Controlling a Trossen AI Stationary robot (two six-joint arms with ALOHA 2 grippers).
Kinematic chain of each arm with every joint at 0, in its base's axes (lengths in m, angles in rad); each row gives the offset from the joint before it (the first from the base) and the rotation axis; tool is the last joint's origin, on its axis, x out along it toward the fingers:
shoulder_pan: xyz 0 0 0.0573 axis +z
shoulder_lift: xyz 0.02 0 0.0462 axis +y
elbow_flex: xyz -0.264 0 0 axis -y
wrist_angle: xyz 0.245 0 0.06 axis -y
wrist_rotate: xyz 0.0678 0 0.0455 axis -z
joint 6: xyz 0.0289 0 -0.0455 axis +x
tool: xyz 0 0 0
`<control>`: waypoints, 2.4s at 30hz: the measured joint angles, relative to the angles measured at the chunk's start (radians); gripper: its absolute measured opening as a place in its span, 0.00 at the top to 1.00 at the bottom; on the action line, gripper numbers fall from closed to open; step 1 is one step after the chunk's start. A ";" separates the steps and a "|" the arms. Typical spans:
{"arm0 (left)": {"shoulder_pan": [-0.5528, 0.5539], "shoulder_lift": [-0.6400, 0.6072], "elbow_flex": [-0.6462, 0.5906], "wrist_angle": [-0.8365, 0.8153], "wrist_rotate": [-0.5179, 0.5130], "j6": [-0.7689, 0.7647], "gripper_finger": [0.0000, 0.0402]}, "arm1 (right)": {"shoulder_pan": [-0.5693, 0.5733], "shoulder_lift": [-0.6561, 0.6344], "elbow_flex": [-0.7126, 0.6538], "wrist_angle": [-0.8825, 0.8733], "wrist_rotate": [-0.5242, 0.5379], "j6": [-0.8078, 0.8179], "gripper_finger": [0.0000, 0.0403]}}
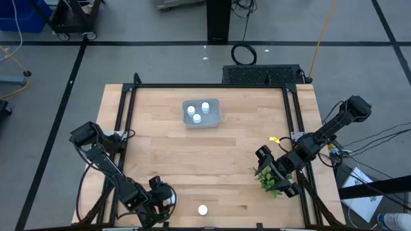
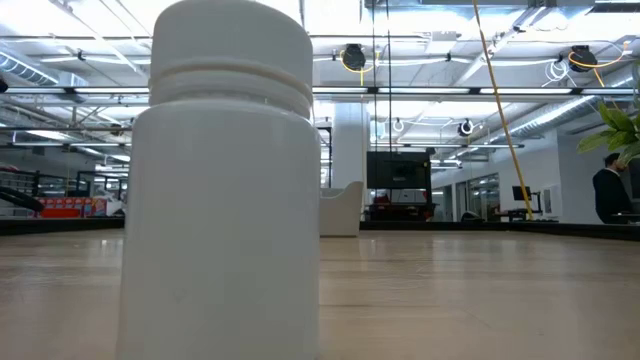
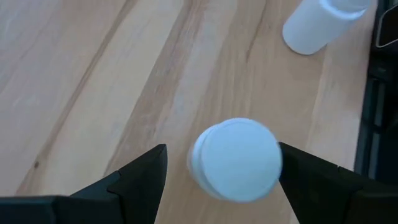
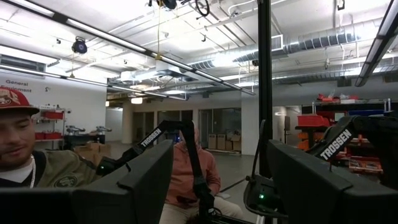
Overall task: Pick and place pill bottles into a basket
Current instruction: Put the white bottle into the gray bin
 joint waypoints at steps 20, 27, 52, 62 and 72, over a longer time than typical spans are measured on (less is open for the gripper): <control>0.006 -0.001 0.001 0.058 -0.020 0.050 0.58 | 0.000 0.000 0.000 -0.009 0.025 -0.004 0.37; 0.006 -0.001 0.001 0.086 -0.080 0.102 0.58 | 0.000 0.000 0.000 -0.022 0.051 -0.018 0.37; -0.077 -0.163 0.001 0.108 -0.571 0.358 0.55 | 0.000 0.000 0.000 -0.022 0.048 -0.016 0.37; -0.045 -0.279 0.001 0.100 -0.766 0.566 0.59 | 0.000 0.000 0.000 -0.022 0.048 -0.018 0.37; 0.030 -0.373 0.001 0.097 -0.788 0.782 0.57 | 0.000 0.000 0.000 -0.022 0.048 -0.019 0.37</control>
